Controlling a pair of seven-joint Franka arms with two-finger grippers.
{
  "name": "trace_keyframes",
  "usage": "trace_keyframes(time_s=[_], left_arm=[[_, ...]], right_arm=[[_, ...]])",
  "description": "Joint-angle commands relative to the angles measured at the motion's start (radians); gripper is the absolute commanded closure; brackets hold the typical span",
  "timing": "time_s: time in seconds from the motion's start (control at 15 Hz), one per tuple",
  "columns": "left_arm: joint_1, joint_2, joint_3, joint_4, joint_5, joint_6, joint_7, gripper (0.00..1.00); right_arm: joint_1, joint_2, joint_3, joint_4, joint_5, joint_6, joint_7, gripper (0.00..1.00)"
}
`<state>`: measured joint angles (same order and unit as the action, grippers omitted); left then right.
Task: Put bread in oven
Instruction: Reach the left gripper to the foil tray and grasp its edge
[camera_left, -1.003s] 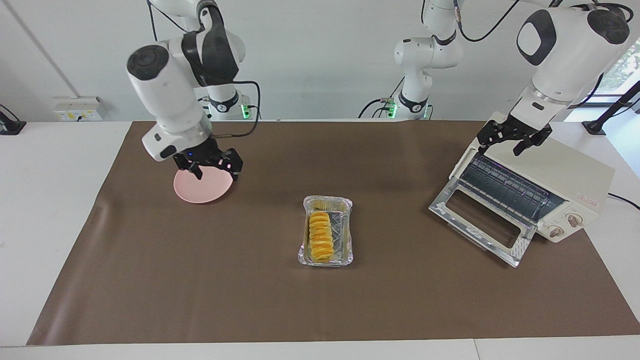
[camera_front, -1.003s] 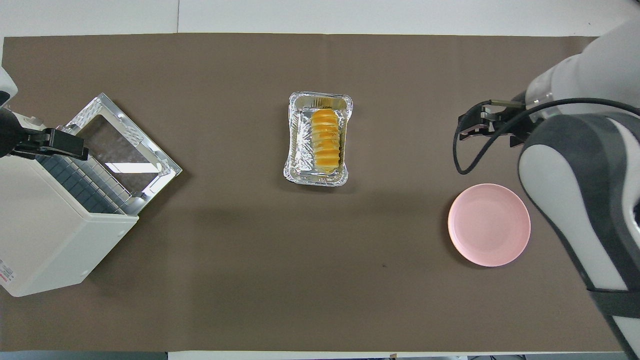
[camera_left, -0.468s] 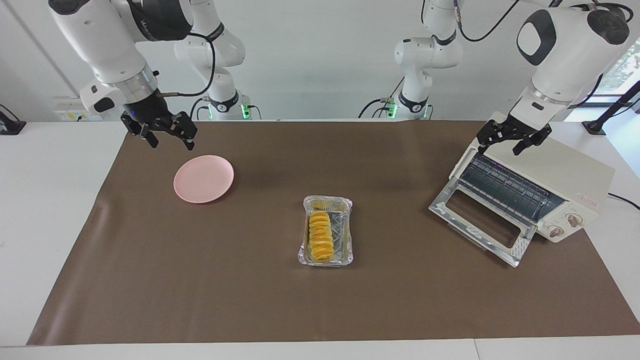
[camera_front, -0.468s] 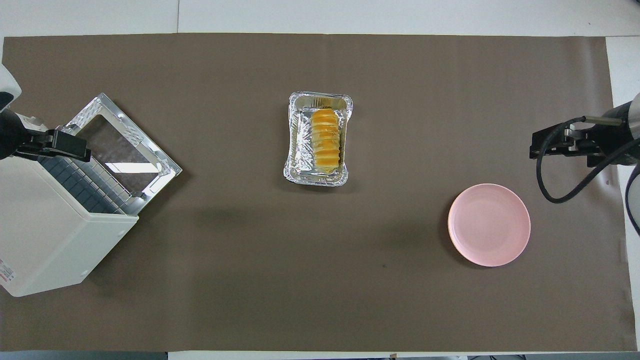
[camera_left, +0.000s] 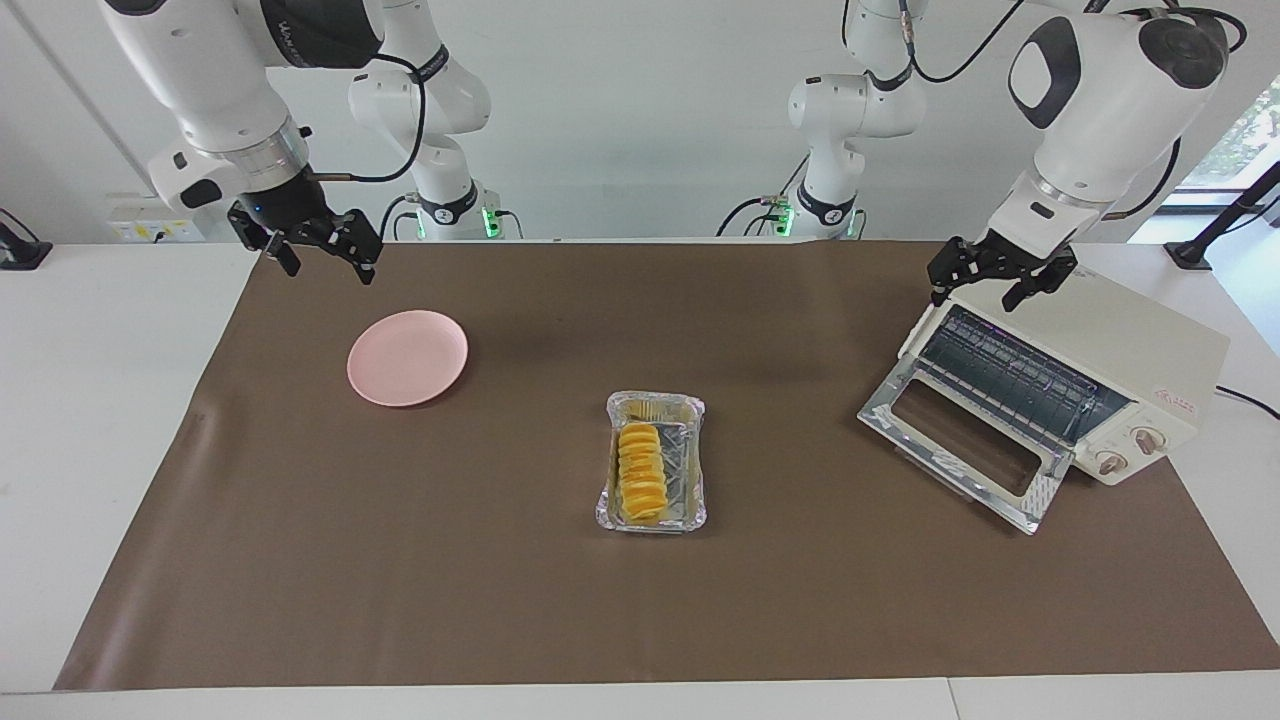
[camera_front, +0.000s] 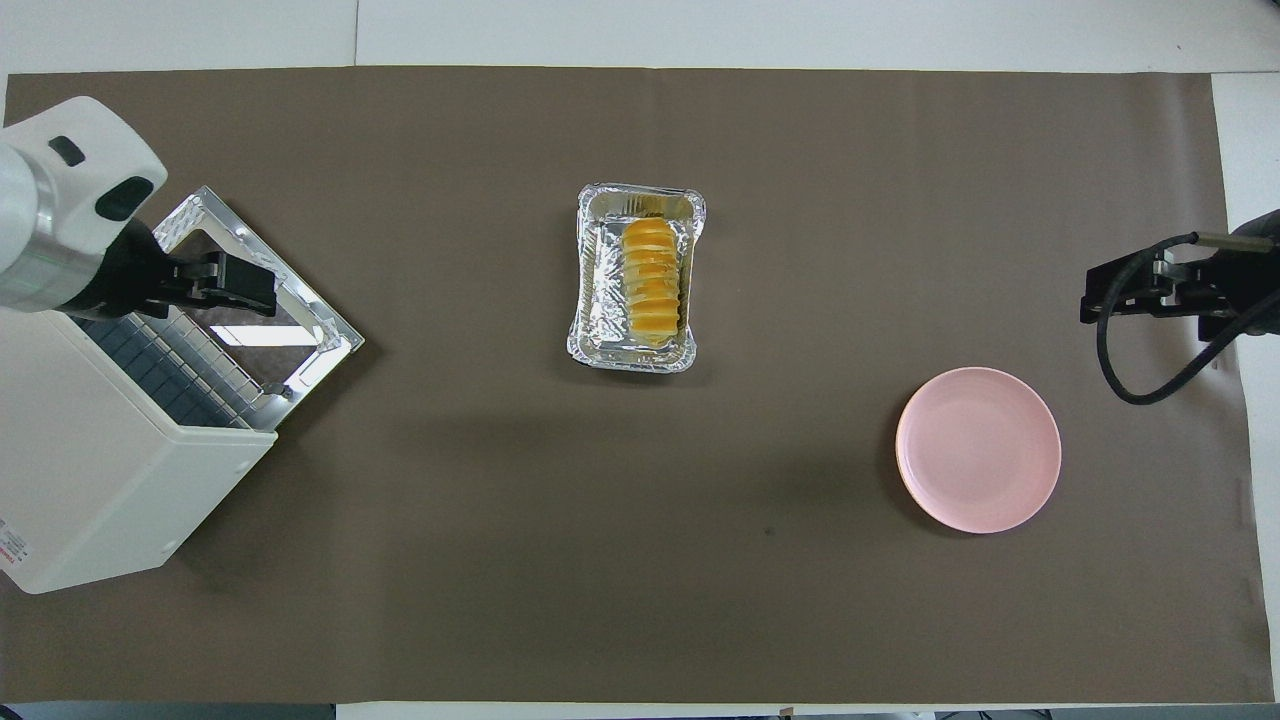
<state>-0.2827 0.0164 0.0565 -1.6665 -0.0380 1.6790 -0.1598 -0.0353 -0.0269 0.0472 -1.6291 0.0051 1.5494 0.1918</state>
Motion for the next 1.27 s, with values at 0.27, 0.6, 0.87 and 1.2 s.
trace_keyframes(time_s=[0.27,0.6,0.87,1.2], left_arm=[[-0.294,0.54,0.023,0.552,-0.029,-0.005,-0.447,0.0],[-0.429,0.821,0.082,0.798,-0.048,0.092,-0.621,0.0],[-0.469,0.818,0.079,0.748,-0.14,0.194,-0.621,0.0],[-0.532,0.815,0.086,0.653,-0.138,0.203,-0.623,0.02]], right_arm=[[-0.028,0.005,0.01,0.003,-0.014,-0.014,-0.117,0.0],[-0.028,0.002,0.01,-0.005,-0.016,-0.018,-0.12,0.0],[-0.028,-0.001,0.011,-0.008,-0.016,-0.028,-0.114,0.0],[-0.026,-0.004,0.013,-0.006,-0.014,-0.043,-0.118,0.0]])
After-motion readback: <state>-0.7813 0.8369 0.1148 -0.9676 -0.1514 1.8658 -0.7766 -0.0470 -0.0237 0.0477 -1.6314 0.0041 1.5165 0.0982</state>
